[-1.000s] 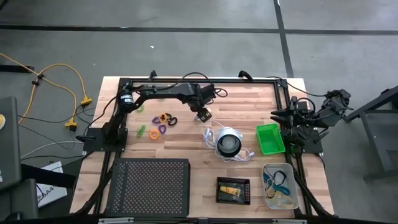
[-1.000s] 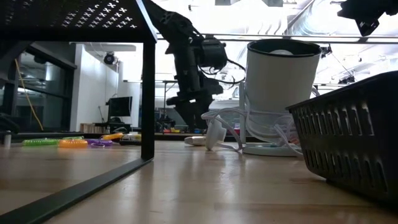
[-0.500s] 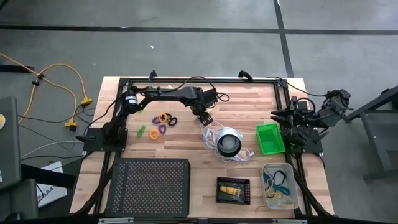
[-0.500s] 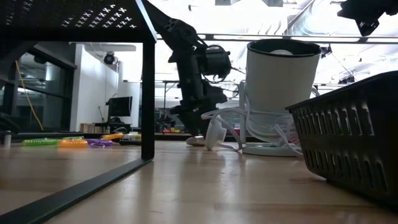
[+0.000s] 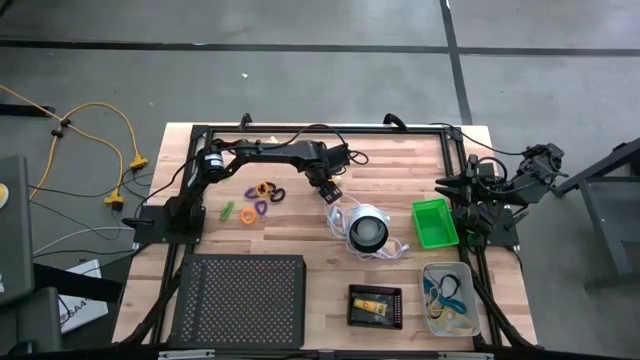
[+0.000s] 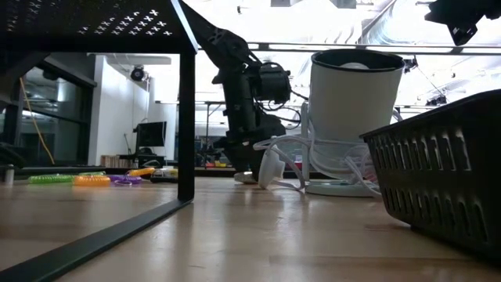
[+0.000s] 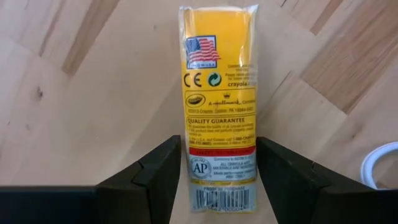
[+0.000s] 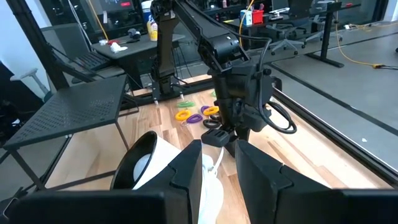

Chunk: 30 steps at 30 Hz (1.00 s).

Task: Pick & Place Office Desk Supplies
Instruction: Put the bottom yellow crayon box into the black bin

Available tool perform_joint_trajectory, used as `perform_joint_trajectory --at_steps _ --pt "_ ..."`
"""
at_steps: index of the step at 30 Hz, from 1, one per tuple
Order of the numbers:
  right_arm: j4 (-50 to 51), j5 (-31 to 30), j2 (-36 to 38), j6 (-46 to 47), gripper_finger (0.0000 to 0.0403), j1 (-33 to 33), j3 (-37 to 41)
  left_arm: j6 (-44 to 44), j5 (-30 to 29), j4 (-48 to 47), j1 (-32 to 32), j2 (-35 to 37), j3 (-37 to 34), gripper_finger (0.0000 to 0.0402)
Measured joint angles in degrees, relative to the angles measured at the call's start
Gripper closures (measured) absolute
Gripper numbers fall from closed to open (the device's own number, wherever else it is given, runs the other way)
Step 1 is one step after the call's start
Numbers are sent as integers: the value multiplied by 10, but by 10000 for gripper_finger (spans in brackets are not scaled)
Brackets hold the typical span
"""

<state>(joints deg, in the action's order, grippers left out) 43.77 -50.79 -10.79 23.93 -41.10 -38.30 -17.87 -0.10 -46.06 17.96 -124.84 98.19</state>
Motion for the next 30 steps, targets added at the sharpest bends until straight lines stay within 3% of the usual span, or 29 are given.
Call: perform_joint_trajectory --at_steps 8,19,30 --pt "0 0 0 0 317 0 0 -2 0 0 0 0 0 211" --pt "0 0 0 0 317 0 0 -10 0 0 0 0 0 271" --pt "0 0 0 0 317 0 0 -15 1 -1 4 8 0 277"
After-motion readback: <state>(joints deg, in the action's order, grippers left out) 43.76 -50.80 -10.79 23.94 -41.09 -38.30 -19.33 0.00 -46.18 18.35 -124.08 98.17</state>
